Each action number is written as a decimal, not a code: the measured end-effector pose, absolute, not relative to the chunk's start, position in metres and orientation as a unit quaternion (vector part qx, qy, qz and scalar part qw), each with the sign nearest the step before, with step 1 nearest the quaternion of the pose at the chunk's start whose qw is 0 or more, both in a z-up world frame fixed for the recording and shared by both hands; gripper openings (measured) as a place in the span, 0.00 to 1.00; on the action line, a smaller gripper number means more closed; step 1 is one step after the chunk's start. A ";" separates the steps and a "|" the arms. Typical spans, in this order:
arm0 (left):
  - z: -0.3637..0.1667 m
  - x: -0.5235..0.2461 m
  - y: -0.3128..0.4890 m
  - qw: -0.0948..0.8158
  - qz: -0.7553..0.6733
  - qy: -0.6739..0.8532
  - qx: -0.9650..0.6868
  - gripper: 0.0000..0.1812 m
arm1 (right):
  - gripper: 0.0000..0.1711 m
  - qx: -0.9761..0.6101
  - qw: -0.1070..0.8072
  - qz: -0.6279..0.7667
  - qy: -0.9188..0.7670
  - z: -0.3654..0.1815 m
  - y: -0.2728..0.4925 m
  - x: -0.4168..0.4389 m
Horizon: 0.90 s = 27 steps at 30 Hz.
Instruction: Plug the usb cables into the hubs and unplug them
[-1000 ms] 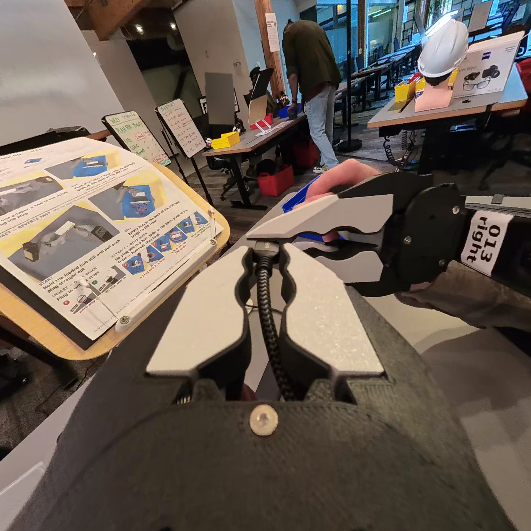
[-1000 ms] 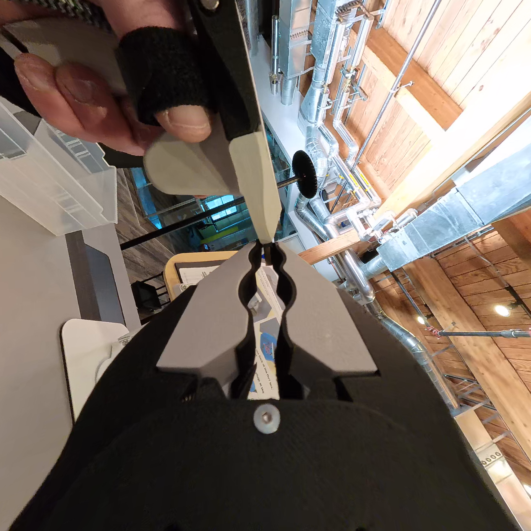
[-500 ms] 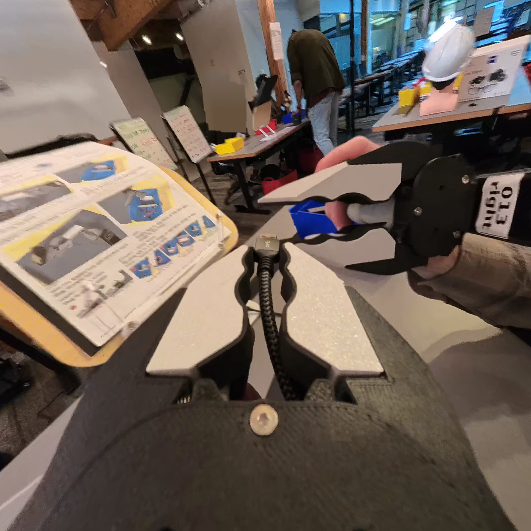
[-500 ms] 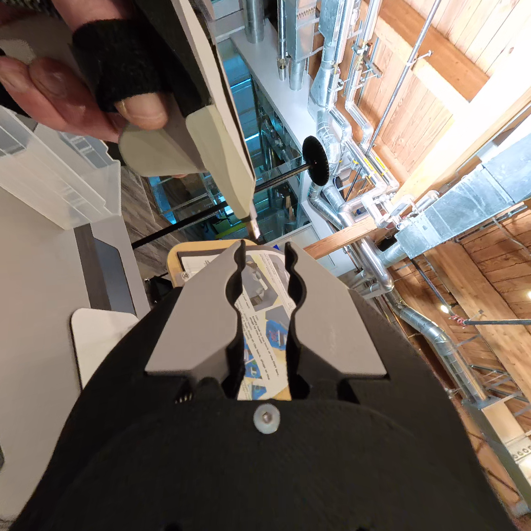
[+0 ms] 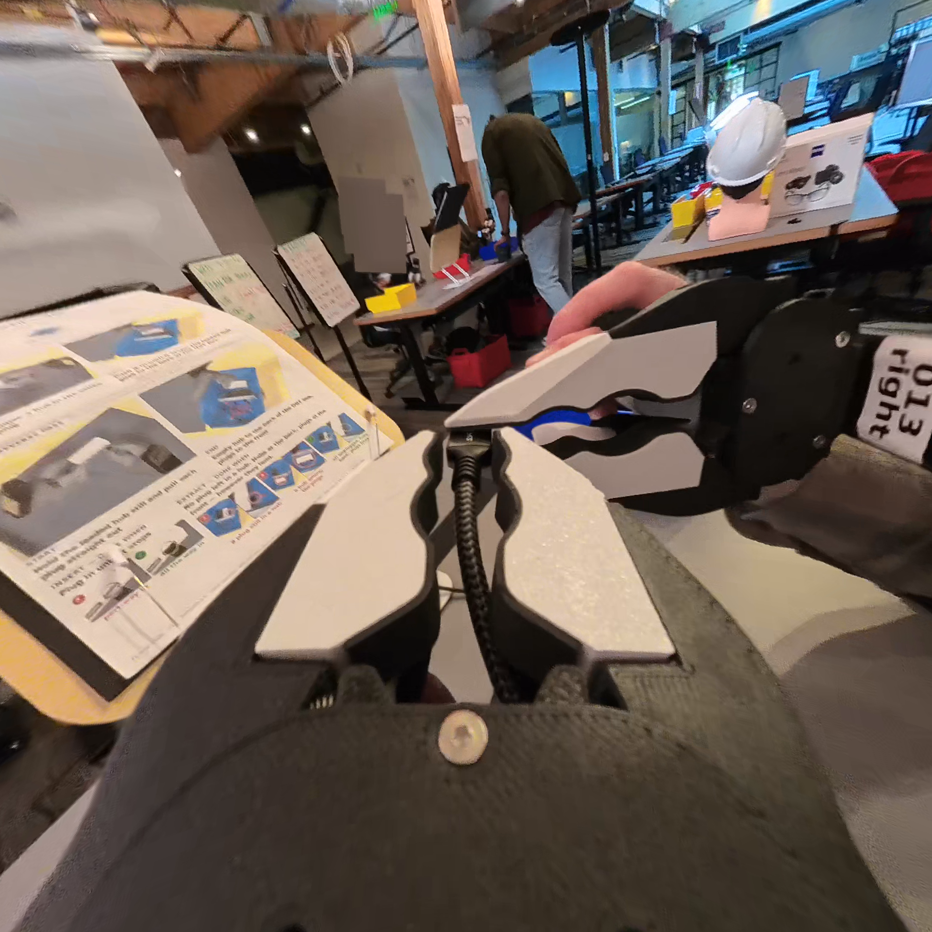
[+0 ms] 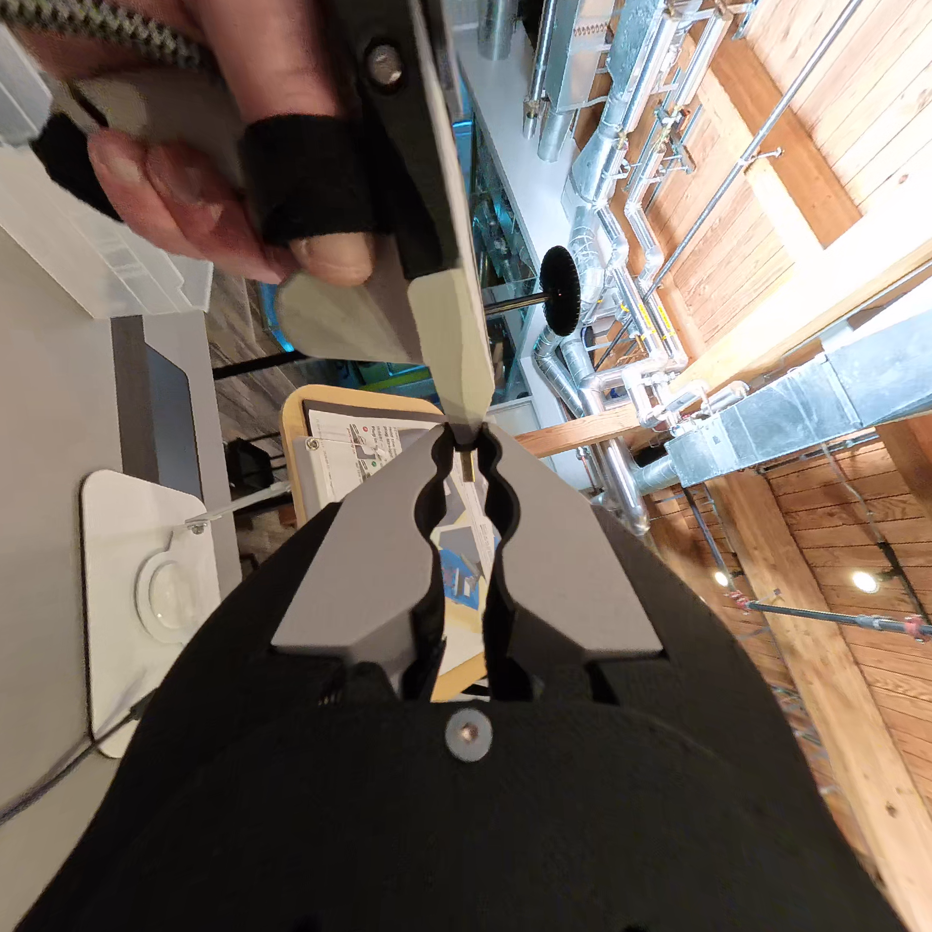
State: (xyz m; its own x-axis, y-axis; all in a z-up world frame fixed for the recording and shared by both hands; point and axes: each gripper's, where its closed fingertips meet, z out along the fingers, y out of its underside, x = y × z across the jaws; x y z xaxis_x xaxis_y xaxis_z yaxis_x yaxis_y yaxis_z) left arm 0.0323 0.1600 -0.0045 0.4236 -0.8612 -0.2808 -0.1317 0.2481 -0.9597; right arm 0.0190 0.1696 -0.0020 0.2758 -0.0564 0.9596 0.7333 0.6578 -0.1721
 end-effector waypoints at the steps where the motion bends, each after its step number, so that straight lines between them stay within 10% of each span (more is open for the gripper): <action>1: -0.004 0.033 0.159 0.646 -0.285 0.456 -0.541 0.09 | 0.04 -0.317 0.736 -0.265 -0.537 -0.002 0.169 0.019; 27: -0.036 -0.017 0.203 0.598 -0.312 0.432 -0.599 0.09 | 0.14 -0.469 0.603 -0.126 -0.633 -0.071 0.203 0.050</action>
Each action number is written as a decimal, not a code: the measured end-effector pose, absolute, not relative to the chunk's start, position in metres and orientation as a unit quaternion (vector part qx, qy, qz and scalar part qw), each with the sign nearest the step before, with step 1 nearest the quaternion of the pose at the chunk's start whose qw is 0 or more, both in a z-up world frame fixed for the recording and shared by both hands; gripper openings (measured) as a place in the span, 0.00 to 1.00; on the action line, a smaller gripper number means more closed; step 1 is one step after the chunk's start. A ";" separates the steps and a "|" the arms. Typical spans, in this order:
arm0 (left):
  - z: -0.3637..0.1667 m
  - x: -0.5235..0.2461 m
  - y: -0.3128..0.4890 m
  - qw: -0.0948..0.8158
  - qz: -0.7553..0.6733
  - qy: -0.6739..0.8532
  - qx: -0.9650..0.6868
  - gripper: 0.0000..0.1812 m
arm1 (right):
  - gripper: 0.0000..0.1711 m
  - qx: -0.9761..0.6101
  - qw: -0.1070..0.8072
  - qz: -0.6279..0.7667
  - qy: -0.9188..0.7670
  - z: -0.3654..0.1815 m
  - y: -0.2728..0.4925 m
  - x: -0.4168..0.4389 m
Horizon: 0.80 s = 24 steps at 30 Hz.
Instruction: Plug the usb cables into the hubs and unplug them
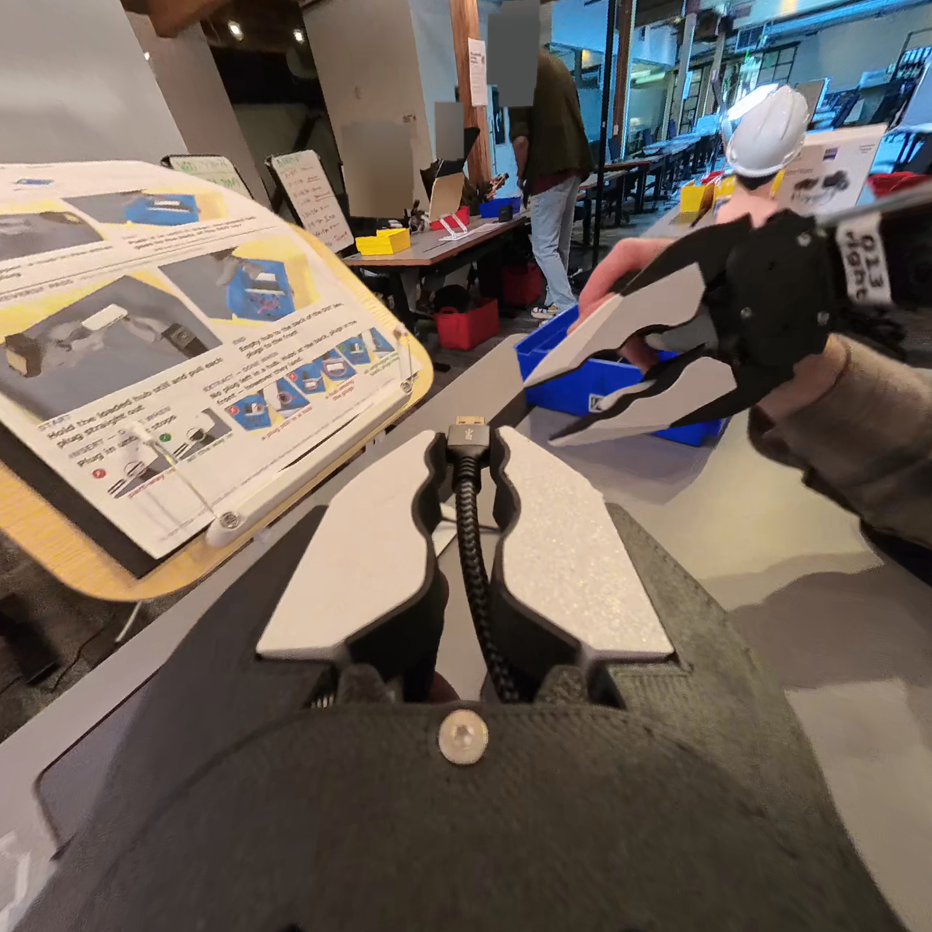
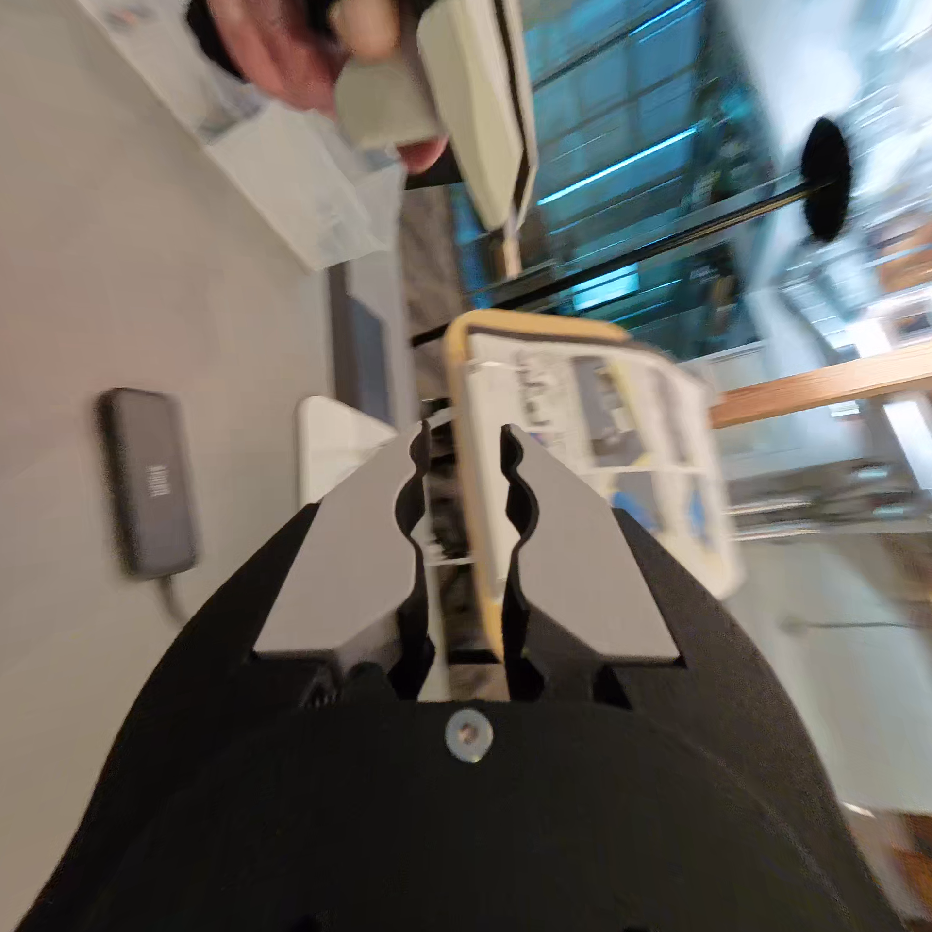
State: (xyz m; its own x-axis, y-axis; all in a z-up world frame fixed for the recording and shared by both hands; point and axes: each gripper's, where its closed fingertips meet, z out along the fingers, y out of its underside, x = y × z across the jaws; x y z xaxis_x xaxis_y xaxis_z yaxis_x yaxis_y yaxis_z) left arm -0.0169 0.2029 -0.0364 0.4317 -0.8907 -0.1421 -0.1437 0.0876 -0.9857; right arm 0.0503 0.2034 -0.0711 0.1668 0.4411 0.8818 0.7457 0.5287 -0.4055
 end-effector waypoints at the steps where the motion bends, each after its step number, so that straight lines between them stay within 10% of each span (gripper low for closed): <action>1: -0.037 -0.022 0.206 0.601 -0.299 0.434 -0.601 0.09 | 0.19 -0.497 0.576 -0.097 -0.642 -0.084 0.206 0.053; 5: -0.035 -0.033 0.211 0.608 -0.283 0.432 -0.603 0.09 | 0.34 -0.585 0.465 -0.009 -0.665 -0.144 0.211 0.065; 24: -0.035 -0.051 0.221 0.607 -0.281 0.427 -0.609 0.09 | 0.32 -0.730 0.135 0.141 -0.655 -0.294 0.175 0.083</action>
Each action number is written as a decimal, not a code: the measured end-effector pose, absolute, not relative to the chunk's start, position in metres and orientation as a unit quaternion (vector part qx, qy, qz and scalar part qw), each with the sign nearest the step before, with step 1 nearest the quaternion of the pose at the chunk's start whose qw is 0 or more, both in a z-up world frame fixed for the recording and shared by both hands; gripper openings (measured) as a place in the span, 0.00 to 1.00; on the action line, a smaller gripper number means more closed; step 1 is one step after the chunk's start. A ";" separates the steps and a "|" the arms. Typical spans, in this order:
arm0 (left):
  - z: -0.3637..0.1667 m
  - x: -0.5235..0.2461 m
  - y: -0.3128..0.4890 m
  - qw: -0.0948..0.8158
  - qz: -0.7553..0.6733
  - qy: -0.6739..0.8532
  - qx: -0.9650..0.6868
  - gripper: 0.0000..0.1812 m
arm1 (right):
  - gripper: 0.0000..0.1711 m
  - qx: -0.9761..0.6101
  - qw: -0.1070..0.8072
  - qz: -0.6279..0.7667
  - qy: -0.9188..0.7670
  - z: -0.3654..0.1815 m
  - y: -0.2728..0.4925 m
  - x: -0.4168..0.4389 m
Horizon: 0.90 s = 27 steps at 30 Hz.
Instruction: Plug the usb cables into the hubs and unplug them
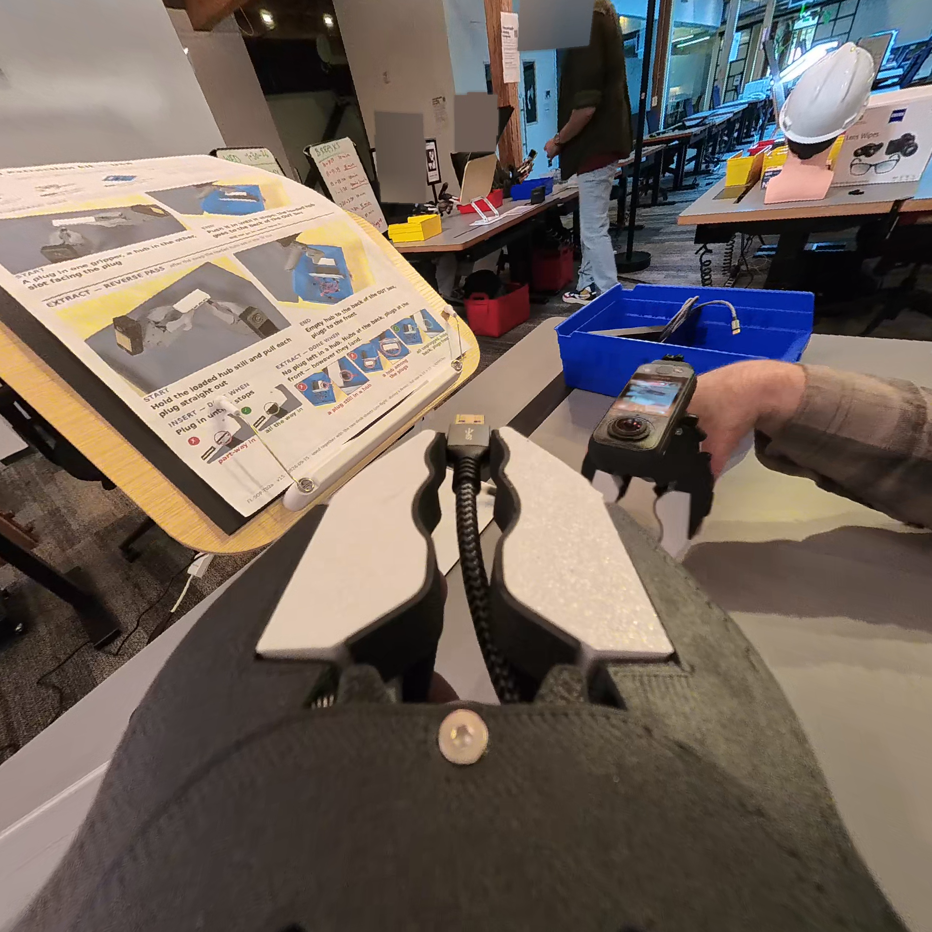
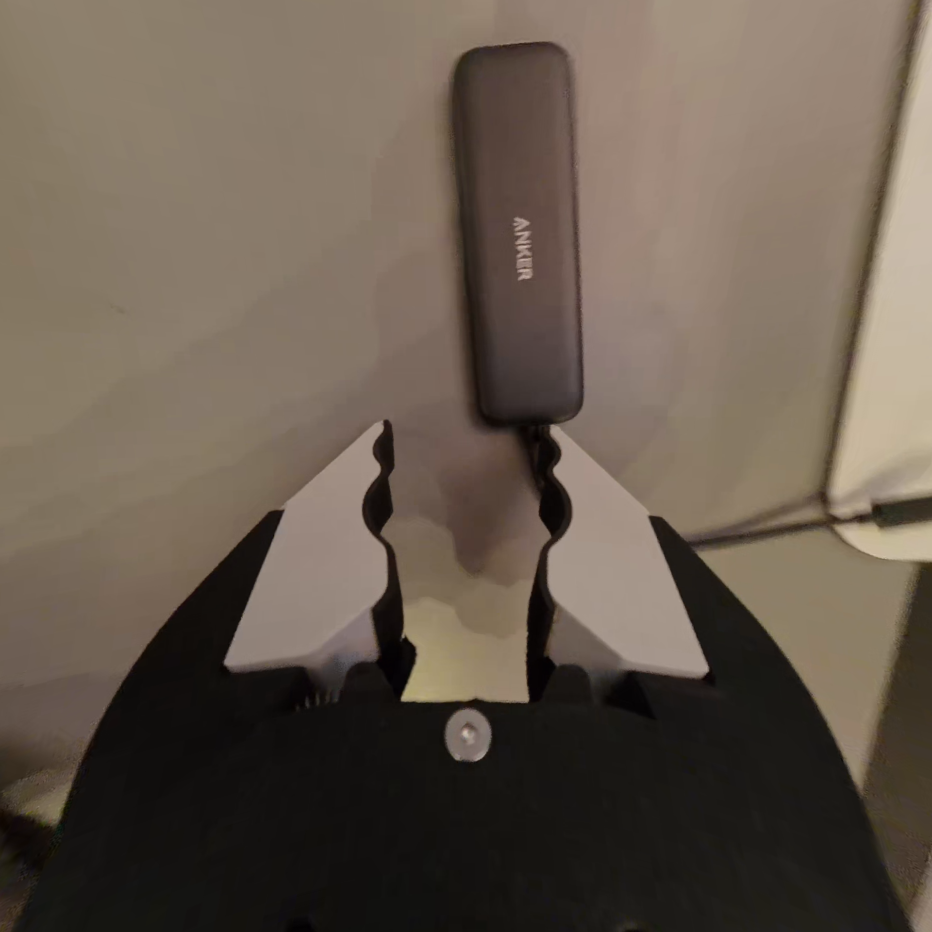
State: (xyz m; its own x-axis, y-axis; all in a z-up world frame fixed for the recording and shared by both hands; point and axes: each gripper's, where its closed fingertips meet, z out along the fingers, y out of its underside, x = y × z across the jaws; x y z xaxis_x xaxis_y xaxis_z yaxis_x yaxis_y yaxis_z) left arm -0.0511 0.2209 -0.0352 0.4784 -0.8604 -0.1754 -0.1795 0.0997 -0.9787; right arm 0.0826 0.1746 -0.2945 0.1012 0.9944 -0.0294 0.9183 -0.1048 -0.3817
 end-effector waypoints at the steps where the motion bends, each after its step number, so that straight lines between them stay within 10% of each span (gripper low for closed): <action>1: -0.035 -0.051 0.221 0.606 -0.281 0.426 -0.610 0.09 | 0.34 -0.728 0.113 0.170 -0.654 -0.292 0.161 0.076; 14: -0.031 -0.061 0.220 0.608 -0.270 0.431 -0.609 0.09 | 0.39 -0.638 0.205 0.104 -0.735 -0.250 0.148 0.024; 21: -0.024 -0.074 0.220 0.616 -0.267 0.427 -0.606 0.09 | 0.75 -0.643 0.237 0.133 -0.716 -0.282 0.168 0.002; 27: -0.017 -0.079 0.217 0.621 -0.273 0.428 -0.597 0.09 | 0.81 -0.625 0.262 0.179 -0.713 -0.287 0.179 0.002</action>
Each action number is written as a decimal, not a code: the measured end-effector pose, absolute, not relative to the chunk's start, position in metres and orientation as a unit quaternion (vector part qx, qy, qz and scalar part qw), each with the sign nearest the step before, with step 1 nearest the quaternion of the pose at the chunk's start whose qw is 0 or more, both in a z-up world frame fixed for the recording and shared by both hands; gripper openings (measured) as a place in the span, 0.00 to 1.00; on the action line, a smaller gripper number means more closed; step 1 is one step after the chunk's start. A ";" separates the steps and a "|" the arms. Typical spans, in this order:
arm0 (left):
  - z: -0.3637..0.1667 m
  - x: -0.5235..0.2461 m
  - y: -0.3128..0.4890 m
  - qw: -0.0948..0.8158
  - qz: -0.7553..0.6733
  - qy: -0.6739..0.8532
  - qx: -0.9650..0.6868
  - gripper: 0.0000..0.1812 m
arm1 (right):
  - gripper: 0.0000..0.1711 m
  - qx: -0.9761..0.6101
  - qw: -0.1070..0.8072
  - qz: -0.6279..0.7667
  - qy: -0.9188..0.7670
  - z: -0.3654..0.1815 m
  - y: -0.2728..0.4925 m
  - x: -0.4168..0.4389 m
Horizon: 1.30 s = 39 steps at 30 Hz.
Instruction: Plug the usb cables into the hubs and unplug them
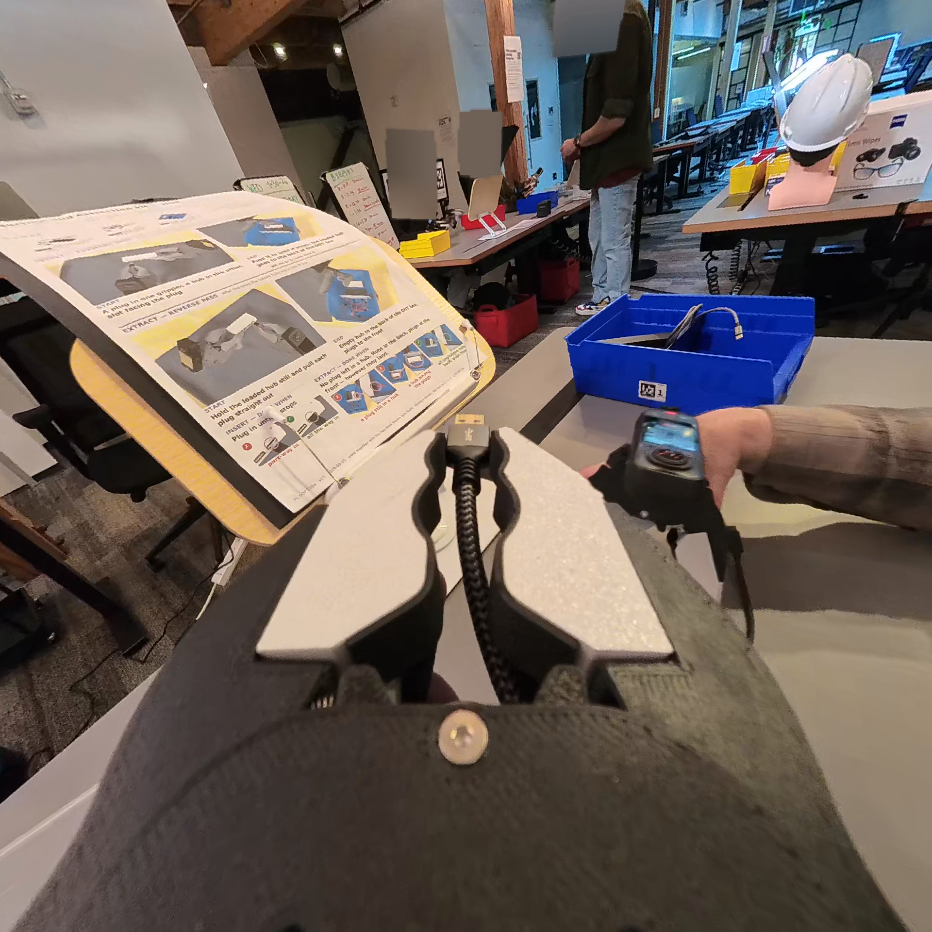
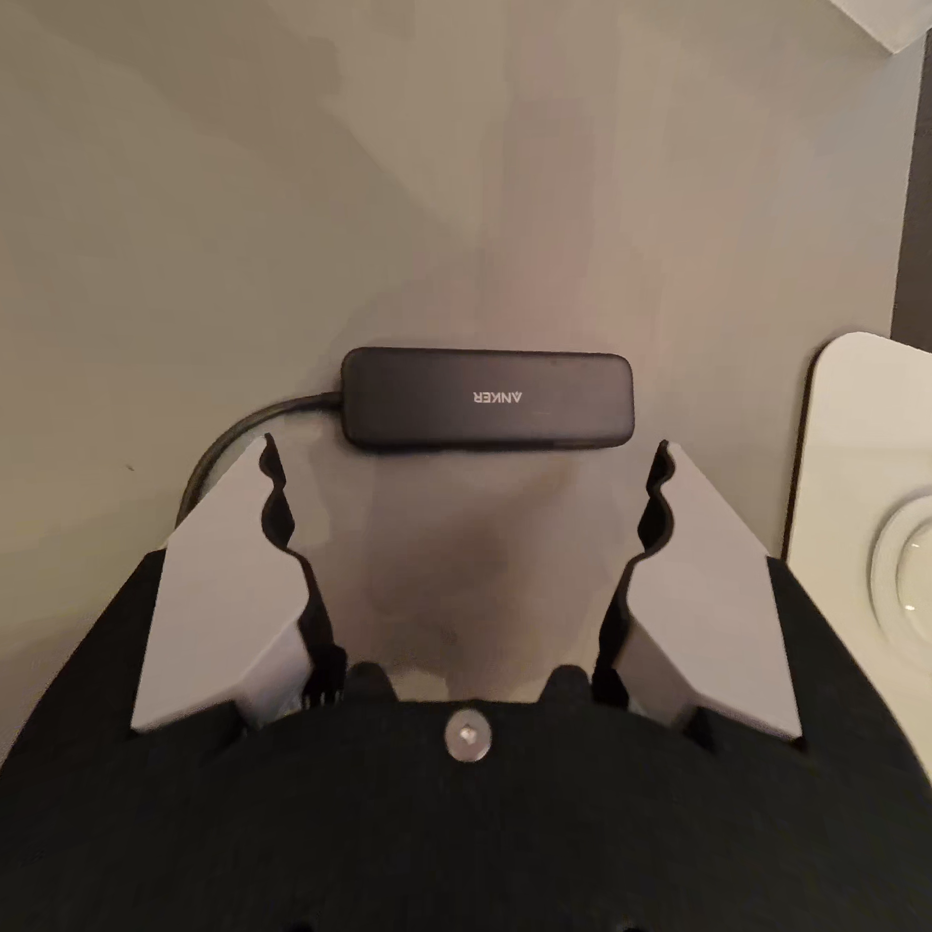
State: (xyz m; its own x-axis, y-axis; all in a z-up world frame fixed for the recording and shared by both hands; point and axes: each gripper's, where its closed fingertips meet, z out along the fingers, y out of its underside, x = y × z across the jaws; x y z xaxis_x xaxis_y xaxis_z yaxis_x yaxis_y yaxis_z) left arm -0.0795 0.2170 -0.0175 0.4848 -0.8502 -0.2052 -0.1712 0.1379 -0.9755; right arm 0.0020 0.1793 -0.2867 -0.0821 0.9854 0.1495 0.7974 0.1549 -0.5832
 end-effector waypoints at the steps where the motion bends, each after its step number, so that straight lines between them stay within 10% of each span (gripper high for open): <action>1: -0.017 -0.080 0.217 0.622 -0.274 0.427 -0.596 0.09 | 0.81 -0.626 0.254 0.182 -0.715 -0.290 0.182 0.003; 21: -0.030 -0.074 0.224 0.608 -0.275 0.435 -0.605 0.09 | 0.74 -0.640 0.229 0.289 -0.674 -0.294 0.186 -0.012; 39: -0.078 -0.023 0.217 0.554 -0.281 0.499 -0.604 0.09 | 0.74 -0.572 0.381 0.428 -0.587 -0.155 0.188 0.031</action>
State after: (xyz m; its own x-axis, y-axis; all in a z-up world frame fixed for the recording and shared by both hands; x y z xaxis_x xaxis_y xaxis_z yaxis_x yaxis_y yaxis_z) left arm -0.0233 0.2165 -0.0778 0.3435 -0.9145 -0.2138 -0.2921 0.1123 -0.9498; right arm 0.0311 0.1879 -0.1546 -0.0547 0.9976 -0.0418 0.3459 -0.0204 -0.9380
